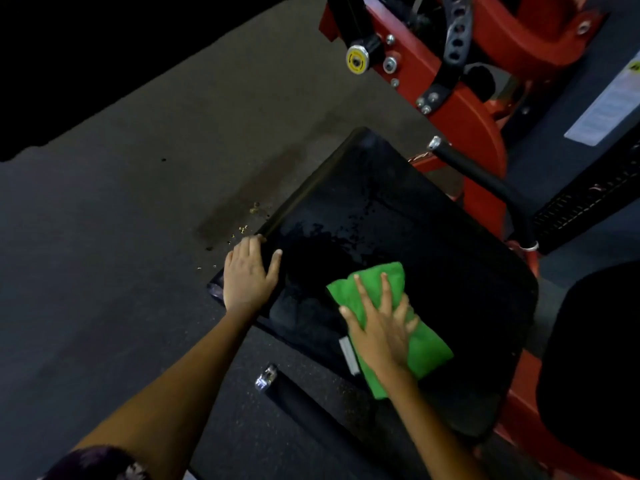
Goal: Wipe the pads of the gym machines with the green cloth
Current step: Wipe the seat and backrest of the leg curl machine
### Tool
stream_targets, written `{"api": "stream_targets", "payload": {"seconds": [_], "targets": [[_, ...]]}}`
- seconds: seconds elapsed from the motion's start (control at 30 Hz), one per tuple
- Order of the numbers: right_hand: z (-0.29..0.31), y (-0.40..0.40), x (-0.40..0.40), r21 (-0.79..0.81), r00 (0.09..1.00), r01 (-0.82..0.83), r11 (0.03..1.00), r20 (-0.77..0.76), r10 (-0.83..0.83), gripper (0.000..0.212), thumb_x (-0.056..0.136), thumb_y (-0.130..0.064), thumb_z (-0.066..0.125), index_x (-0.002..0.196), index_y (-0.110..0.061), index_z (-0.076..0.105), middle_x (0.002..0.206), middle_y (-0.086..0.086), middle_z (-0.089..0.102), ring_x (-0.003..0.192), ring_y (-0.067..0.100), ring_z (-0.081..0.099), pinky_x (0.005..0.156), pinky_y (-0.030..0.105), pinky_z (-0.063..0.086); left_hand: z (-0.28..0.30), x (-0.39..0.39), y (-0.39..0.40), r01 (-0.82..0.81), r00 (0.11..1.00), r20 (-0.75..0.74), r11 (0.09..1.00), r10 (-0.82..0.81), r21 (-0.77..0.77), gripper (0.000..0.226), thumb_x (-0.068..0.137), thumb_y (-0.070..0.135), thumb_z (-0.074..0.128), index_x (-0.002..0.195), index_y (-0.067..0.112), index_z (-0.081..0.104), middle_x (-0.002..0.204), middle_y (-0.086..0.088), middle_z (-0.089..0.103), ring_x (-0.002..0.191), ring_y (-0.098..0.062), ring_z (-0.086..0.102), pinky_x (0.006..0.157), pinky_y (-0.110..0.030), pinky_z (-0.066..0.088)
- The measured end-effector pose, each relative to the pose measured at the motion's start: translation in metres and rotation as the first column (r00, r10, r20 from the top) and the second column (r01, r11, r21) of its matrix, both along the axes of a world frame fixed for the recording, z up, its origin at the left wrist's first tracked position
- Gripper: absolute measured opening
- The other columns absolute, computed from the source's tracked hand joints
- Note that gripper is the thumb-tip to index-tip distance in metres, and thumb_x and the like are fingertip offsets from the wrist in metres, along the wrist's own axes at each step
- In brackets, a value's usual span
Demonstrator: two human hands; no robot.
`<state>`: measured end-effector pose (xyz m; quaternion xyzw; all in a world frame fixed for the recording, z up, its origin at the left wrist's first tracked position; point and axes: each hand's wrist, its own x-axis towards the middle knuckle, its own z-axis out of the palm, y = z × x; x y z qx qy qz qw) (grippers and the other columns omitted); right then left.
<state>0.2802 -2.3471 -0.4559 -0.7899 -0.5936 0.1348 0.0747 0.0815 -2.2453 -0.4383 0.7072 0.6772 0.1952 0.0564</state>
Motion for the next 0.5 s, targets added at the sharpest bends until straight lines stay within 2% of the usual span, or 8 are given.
{"api": "stream_targets", "payload": {"seconds": [0.1, 0.2, 0.23, 0.3, 0.33, 0.4, 0.43, 0.5], "targets": [[-0.002, -0.023, -0.014, 0.033, 0.963, -0.265, 0.964, 0.064, 0.262, 0.062, 0.085, -0.067, 0.025, 0.143, -0.045, 0.028, 0.15, 0.003, 0.036, 0.123, 0.04, 0.041, 0.089, 0.061, 0.041, -0.003, 0.001, -0.003, -0.002, 0.999, -0.037, 1.0, 0.002, -0.013, 0.055, 0.089, 0.046, 0.031, 0.113, 0.002, 0.054, 0.108, -0.016, 0.057, 0.1, -0.035, 0.054, 0.087, -0.044, 0.04], [-0.028, -0.068, 0.026, 0.088, 0.858, -0.508, 0.857, 0.141, 0.495, 0.06, 0.088, -0.065, 0.026, 0.145, -0.048, 0.018, 0.152, -0.005, 0.028, 0.123, 0.034, 0.041, 0.088, 0.059, 0.045, -0.004, 0.01, -0.01, -0.031, 0.999, -0.035, 0.999, 0.03, -0.044, 0.055, 0.094, 0.04, 0.037, 0.128, -0.002, 0.047, 0.132, -0.021, 0.05, 0.125, -0.037, 0.044, 0.104, -0.05, 0.029], [-0.035, -0.084, 0.044, 0.098, 0.862, -0.496, 0.862, 0.17, 0.477, 0.058, 0.09, -0.066, 0.021, 0.145, -0.048, 0.016, 0.152, -0.008, 0.026, 0.121, 0.034, 0.046, 0.087, 0.059, 0.045, -0.006, 0.019, -0.018, -0.055, 0.998, -0.028, 0.995, 0.053, -0.078, 0.055, 0.096, 0.037, 0.043, 0.134, -0.002, 0.041, 0.143, -0.021, 0.04, 0.136, -0.035, 0.032, 0.111, -0.05, 0.019], [-0.038, -0.094, 0.065, 0.068, 0.949, -0.307, 0.949, 0.101, 0.299, 0.057, 0.092, -0.067, 0.011, 0.143, -0.047, 0.023, 0.148, -0.005, 0.035, 0.116, 0.038, 0.054, 0.085, 0.06, 0.044, -0.006, 0.036, -0.03, -0.097, 0.995, -0.029, 0.977, 0.093, -0.19, 0.065, 0.096, 0.038, 0.047, 0.144, 0.0, 0.027, 0.156, -0.017, 0.016, 0.146, -0.031, 0.007, 0.115, -0.048, 0.0], [-0.033, -0.09, 0.067, 0.057, 0.983, -0.176, 0.983, 0.058, 0.173, 0.059, 0.091, -0.069, 0.01, 0.142, -0.045, 0.027, 0.148, -0.002, 0.038, 0.118, 0.04, 0.052, 0.087, 0.061, 0.042, -0.006, 0.047, -0.039, -0.108, 0.994, -0.04, 0.966, 0.102, -0.233, 0.07, 0.096, 0.04, 0.046, 0.147, 0.001, 0.019, 0.158, -0.016, 0.005, 0.146, -0.031, -0.002, 0.115, -0.048, -0.005], [-0.026, -0.072, 0.058, -0.026, 0.999, 0.042, 0.999, -0.027, -0.043, 0.061, 0.088, -0.071, 0.016, 0.144, -0.046, 0.021, 0.155, 0.001, 0.026, 0.131, 0.041, 0.036, 0.097, 0.063, 0.032, -0.009, 0.071, -0.062, -0.099, 0.993, -0.094, 0.948, 0.074, -0.304, 0.074, 0.097, 0.042, 0.041, 0.15, 0.005, 0.006, 0.158, -0.014, -0.008, 0.145, -0.032, -0.013, 0.114, -0.049, -0.009], [-0.023, -0.07, 0.052, -0.07, 0.998, 0.061, 0.996, -0.03, -0.063, 0.061, 0.088, -0.07, 0.021, 0.145, -0.048, 0.017, 0.158, 0.001, 0.018, 0.135, 0.041, 0.028, 0.1, 0.062, 0.027, -0.011, 0.085, -0.078, -0.084, 0.991, -0.123, 0.94, 0.046, -0.33, 0.074, 0.097, 0.042, 0.039, 0.15, 0.006, 0.002, 0.158, -0.013, -0.011, 0.144, -0.032, -0.015, 0.113, -0.05, -0.01], [-0.019, -0.074, 0.039, -0.037, 0.996, -0.079, 0.996, 0.028, 0.08, 0.061, 0.087, -0.066, 0.026, 0.145, -0.045, 0.025, 0.155, 0.002, 0.026, 0.129, 0.042, 0.035, 0.096, 0.063, 0.033, -0.02, 0.103, -0.105, -0.037, 0.992, -0.125, 0.941, -0.006, -0.337, 0.07, 0.099, 0.041, 0.033, 0.15, 0.008, -0.002, 0.158, -0.011, -0.014, 0.144, -0.032, -0.017, 0.113, -0.049, -0.012]]}}
